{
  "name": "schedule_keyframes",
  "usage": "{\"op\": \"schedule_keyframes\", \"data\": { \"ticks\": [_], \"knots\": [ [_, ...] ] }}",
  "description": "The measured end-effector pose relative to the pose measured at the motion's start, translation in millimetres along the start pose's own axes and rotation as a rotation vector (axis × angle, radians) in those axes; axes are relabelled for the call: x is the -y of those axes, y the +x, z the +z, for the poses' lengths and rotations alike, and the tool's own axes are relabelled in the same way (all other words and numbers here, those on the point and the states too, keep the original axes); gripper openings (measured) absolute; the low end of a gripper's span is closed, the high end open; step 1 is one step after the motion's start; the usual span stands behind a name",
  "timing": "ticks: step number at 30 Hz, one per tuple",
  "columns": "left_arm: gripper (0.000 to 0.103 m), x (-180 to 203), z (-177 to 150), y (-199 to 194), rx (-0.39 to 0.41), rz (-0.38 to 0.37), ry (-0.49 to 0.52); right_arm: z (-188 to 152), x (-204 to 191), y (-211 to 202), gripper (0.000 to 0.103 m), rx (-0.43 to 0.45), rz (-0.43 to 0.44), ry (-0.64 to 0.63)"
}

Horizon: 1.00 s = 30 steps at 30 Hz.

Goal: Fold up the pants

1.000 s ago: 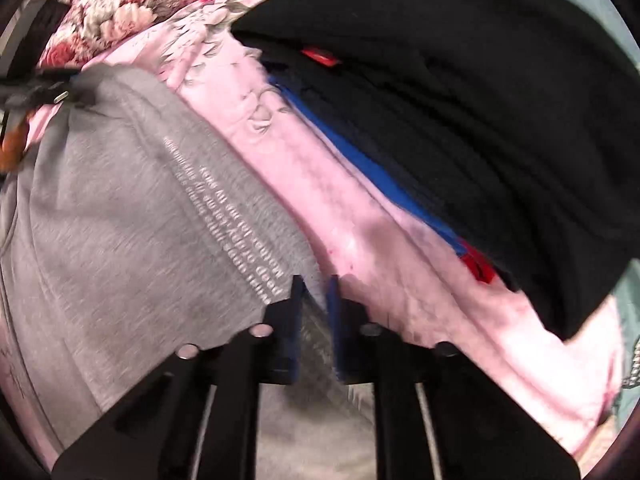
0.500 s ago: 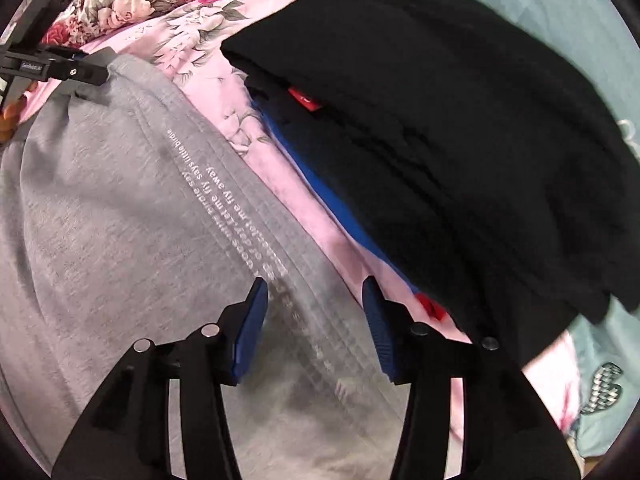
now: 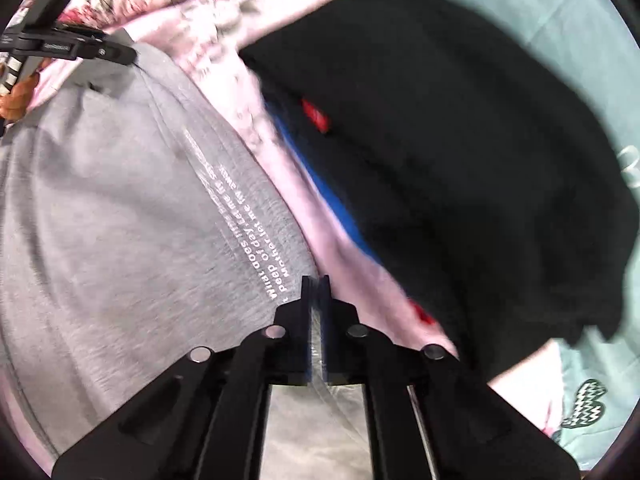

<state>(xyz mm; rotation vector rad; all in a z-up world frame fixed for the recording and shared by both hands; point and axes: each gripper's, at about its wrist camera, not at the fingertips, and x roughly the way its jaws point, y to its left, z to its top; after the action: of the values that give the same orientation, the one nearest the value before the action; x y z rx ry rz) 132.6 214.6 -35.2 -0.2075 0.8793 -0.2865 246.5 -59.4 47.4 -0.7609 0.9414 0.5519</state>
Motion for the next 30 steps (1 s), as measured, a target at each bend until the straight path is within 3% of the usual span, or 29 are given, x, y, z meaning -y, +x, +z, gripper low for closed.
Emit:
{"op": "schedule_keyframes", "data": {
  "ticks": [2,4,7,9,11,12,13,15,17,19,22,24,26,30],
  "knots": [
    [0.027,8,-1,-9,0.033,-0.001,0.04,8,6,-21,0.003,0.044,0.009,0.034],
    [0.027,11,-2,-2,0.007,0.024,0.058,13,3,-21,0.003,0.031,0.034,0.051],
    [0.027,7,-5,20,-0.065,0.074,0.055,2,-12,6,0.004,-0.026,0.042,0.025],
    [0.028,3,-7,27,-0.072,0.072,0.051,7,-22,29,0.004,-0.068,0.05,-0.019],
    [0.038,-2,-8,30,-0.08,0.043,0.043,13,-24,45,0.005,-0.091,0.084,-0.036],
    [0.057,-2,-8,33,-0.088,0.035,0.045,20,-22,51,0.014,-0.094,0.08,-0.044],
    [0.064,-1,-9,37,-0.097,0.032,0.049,30,-21,58,0.026,-0.085,0.059,-0.047],
    [0.064,5,-10,43,-0.102,0.057,0.08,42,-12,58,0.034,-0.056,0.082,-0.015],
    [0.058,12,-10,44,-0.082,0.09,0.093,52,-5,56,0.041,-0.031,0.097,0.005],
    [0.026,12,-7,36,-0.048,0.092,0.073,58,-2,49,0.042,-0.021,0.111,0.003],
    [0.023,12,-5,3,0.034,0.002,0.061,62,0,34,0.042,0.013,0.128,-0.011],
    [0.023,28,-12,-31,0.137,-0.032,0.146,71,4,25,0.042,0.039,0.134,-0.018],
    [0.023,51,-26,-65,0.234,-0.065,0.24,57,10,10,0.043,0.06,0.148,-0.015],
    [0.023,91,-60,-107,0.348,-0.095,0.409,69,24,-5,0.043,0.073,0.17,-0.075]
  ]
}}
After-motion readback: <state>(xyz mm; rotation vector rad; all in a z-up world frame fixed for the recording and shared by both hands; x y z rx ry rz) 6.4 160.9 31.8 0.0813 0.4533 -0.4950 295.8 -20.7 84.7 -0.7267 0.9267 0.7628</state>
